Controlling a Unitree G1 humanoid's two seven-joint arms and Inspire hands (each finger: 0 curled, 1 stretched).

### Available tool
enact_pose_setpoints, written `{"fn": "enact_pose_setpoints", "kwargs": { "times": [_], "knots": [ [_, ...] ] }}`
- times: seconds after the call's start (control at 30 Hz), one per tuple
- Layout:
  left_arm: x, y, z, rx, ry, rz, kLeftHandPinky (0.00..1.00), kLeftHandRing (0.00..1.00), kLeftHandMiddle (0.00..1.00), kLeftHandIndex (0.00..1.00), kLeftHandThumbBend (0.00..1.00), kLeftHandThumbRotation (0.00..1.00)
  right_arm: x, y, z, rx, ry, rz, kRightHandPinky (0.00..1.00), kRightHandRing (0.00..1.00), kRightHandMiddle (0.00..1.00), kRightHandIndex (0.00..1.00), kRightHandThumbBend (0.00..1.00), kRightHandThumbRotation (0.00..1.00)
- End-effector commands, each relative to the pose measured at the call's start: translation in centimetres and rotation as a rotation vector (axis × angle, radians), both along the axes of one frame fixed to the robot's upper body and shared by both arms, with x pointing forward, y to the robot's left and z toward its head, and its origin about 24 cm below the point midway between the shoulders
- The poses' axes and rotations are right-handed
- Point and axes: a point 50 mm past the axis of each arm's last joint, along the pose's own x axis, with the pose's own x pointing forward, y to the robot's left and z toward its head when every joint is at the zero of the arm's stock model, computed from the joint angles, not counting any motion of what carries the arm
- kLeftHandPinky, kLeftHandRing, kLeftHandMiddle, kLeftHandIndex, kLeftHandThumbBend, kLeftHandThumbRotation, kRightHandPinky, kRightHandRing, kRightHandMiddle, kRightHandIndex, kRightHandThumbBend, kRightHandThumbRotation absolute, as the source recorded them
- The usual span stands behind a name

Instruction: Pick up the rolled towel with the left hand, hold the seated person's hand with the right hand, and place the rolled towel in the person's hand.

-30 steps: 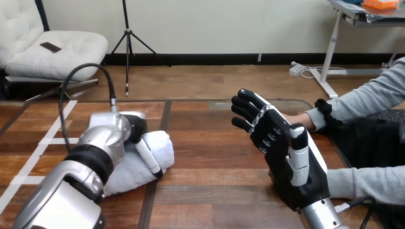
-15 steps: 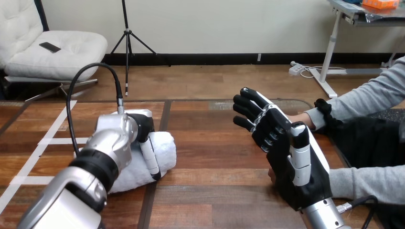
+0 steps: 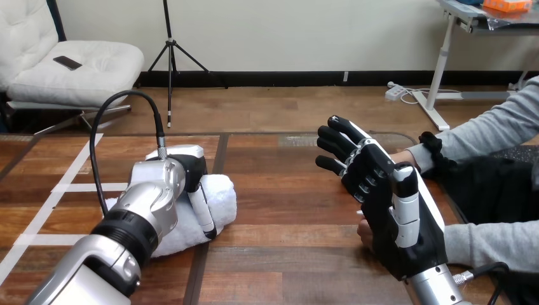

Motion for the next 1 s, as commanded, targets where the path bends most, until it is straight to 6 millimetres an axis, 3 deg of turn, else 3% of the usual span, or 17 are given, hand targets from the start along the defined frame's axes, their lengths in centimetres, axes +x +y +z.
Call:
{"fn": "enact_pose_setpoints", "kwargs": {
  "times": [0.0, 0.2, 0.57, 0.97],
  "knots": [
    [0.6, 0.2, 1.9, 0.025, -0.099, -0.033, 0.27, 0.36, 0.45, 0.50, 0.64, 0.00, 1.3, 0.1, 1.6, 0.008, -0.087, 0.004, 0.85, 0.90, 0.88, 0.88, 0.82, 1.00],
    [0.5, 0.4, 1.9, 0.004, -0.104, -0.035, 0.31, 0.41, 0.48, 0.48, 0.66, 0.00, 1.2, 0.0, 1.6, 0.004, -0.085, 0.001, 0.85, 0.90, 0.88, 0.88, 0.83, 1.00],
    [0.2, 0.8, 1.9, -0.068, -0.145, -0.042, 0.30, 0.38, 0.45, 0.46, 0.75, 0.00, 1.2, 0.0, 1.5, 0.005, -0.084, -0.003, 0.85, 0.90, 0.88, 0.88, 0.83, 1.00],
    [-1.3, 2.2, 1.9, -0.322, -0.284, 0.030, 0.28, 0.35, 0.42, 0.42, 0.79, 0.00, 1.1, -0.2, 1.4, 0.000, -0.088, -0.006, 0.84, 0.89, 0.87, 0.87, 0.83, 1.00]
  ]
}}
